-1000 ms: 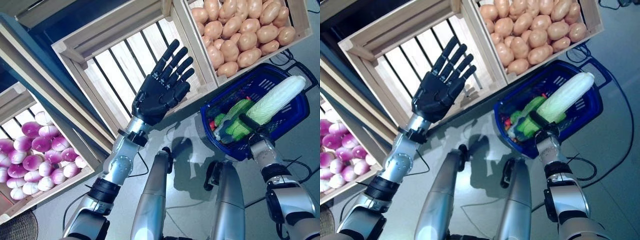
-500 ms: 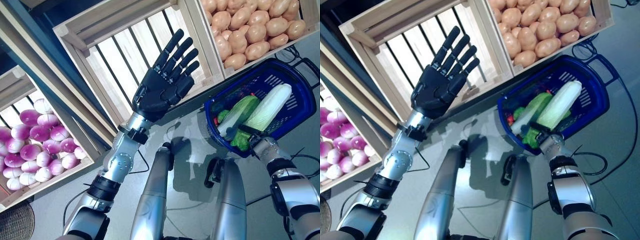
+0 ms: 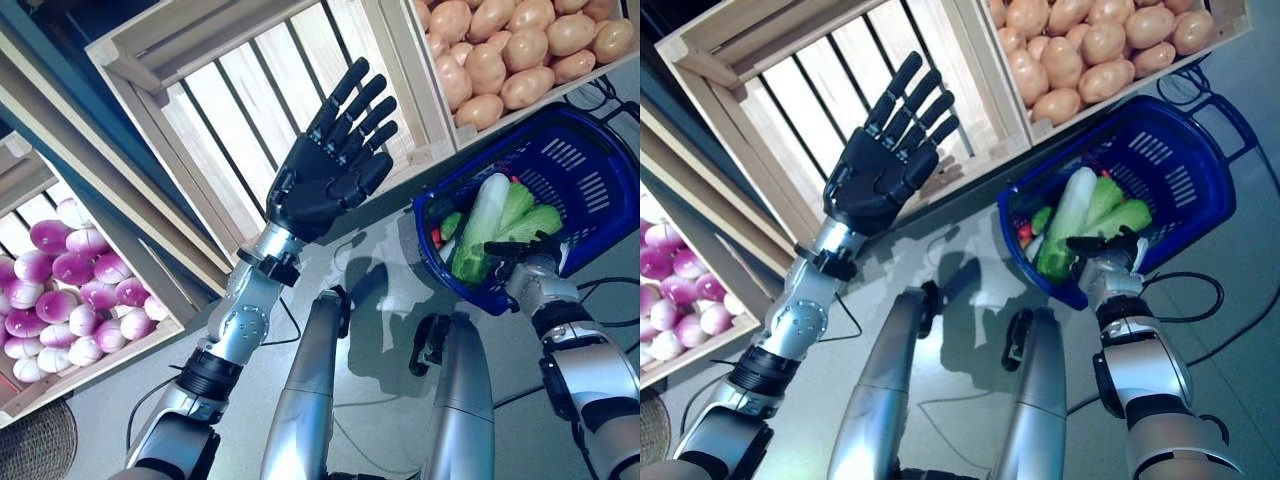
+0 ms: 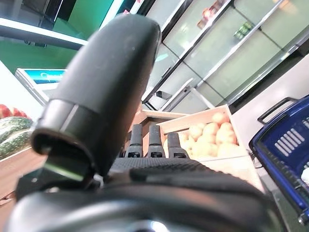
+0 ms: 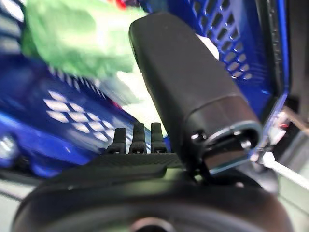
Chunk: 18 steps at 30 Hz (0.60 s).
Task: Put vegetables into the basket
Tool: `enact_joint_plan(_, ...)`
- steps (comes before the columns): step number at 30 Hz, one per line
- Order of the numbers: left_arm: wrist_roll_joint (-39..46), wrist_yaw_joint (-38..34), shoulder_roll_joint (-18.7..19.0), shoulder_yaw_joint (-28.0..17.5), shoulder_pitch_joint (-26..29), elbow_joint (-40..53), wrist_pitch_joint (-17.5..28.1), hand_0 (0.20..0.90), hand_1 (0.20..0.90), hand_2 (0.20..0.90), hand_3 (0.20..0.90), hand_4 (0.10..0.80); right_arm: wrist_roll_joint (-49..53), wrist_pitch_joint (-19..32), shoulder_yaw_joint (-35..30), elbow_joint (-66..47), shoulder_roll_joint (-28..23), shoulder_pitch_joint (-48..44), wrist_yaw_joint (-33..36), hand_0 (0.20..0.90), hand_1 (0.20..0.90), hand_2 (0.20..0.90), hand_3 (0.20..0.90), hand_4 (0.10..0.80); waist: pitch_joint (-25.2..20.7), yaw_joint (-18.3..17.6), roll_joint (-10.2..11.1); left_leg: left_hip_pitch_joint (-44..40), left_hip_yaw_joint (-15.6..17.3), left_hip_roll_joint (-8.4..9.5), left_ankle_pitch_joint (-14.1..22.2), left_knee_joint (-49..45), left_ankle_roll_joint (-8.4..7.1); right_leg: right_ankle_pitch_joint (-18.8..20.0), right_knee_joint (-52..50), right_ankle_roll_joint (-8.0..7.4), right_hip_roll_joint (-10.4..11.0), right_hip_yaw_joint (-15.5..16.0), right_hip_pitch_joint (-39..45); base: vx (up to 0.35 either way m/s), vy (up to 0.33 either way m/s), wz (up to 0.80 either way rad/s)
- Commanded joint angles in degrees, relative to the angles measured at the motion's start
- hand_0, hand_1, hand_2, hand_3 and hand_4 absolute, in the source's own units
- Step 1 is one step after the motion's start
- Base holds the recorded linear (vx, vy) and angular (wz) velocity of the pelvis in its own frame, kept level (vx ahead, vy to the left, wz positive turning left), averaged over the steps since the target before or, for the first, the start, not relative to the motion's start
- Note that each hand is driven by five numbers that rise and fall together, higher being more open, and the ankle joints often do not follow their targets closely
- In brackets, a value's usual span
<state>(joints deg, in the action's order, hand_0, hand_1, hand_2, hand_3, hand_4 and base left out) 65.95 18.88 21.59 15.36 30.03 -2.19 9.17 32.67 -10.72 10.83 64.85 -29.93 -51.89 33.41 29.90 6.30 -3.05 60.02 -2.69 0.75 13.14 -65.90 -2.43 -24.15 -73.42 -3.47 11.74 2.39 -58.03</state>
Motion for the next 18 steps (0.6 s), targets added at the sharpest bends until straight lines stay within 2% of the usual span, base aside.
enact_joint_plan(1,-0.5,3.1,-1.5,-1.3,4.2,5.2,7.8,0.9,0.9,0.9,0.9,0.8,-7.1,6.5,1.9,-2.0,-2.8,-4.2,10.9,0.9,0.9,0.9,0.9,0.8,-0.1,0.0,-1.0,-8.8,3.6,-1.38,3.8,5.7,3.09,8.8,11.0,3.43,-2.0,2.4,7.2,-0.128,-0.011,-0.06)
enact_joint_plan(5,-0.6,3.8,-1.1,-0.9,4.9,3.6,8.4,0.9,0.9,0.9,0.9,0.8,-9.8,7.1,2.2,-1.8,-2.6,-4.5,15.4,0.9,0.9,0.9,0.9,0.8,-0.1,0.0,-0.8,-14.2,4.4,-1.31,1.1,13.8,2.16,11.2,18.2,2.78,-2.4,3.3,12.7,-0.082,-0.002,-0.03)
enact_joint_plan(7,-0.3,3.9,-0.6,-0.2,5.1,2.9,8.3,0.9,0.9,0.9,0.9,0.8,-9.5,7.8,1.8,-3.2,-2.2,-3.7,17.7,0.9,0.9,0.9,0.9,0.8,-0.1,0.0,-0.5,-18.2,4.6,-0.57,-0.5,18.6,1.76,12.4,22.1,2.28,-2.3,4.2,16.7,-0.039,0.006,-0.02)
enact_joint_plan(9,-0.3,4.4,-0.6,-0.1,4.8,2.4,6.8,0.9,0.9,0.9,0.9,0.8,-8.1,8.8,0.8,-4.7,-1.1,-1.3,17.2,0.9,0.9,0.9,0.9,0.8,-0.3,0.2,-0.1,-22.9,4.4,0.29,-2.0,23.1,1.52,13.6,26.6,1.77,-1.7,5.1,21.7,0.014,0.005,0.02)
enact_joint_plan(14,-2.7,2.2,-0.8,1.4,0.6,0.7,3.2,0.9,0.9,0.9,0.9,0.8,-4.8,11.3,-0.7,-10.6,3.3,8.3,14.5,0.9,0.9,0.9,0.9,0.8,-5.8,0.6,2.1,-32.3,2.5,1.6,-5.1,34.2,1.21,16.1,39.1,0.75,-1.2,7.0,32.8,0.122,0.008,0.09)
enact_joint_plan(18,-7.3,-1.9,-1.3,2.0,-4.3,-2.9,1.5,0.9,0.9,0.9,0.9,0.8,-0.4,15.4,-0.8,-16.0,7.2,19.3,7.6,0.9,0.9,0.9,0.9,0.8,-11.1,-0.2,3.4,-42.5,1.3,1.18,-8.7,46.3,1.11,19.2,52.8,0.34,-1.8,8.0,43.8,0.143,0.02,0.01)
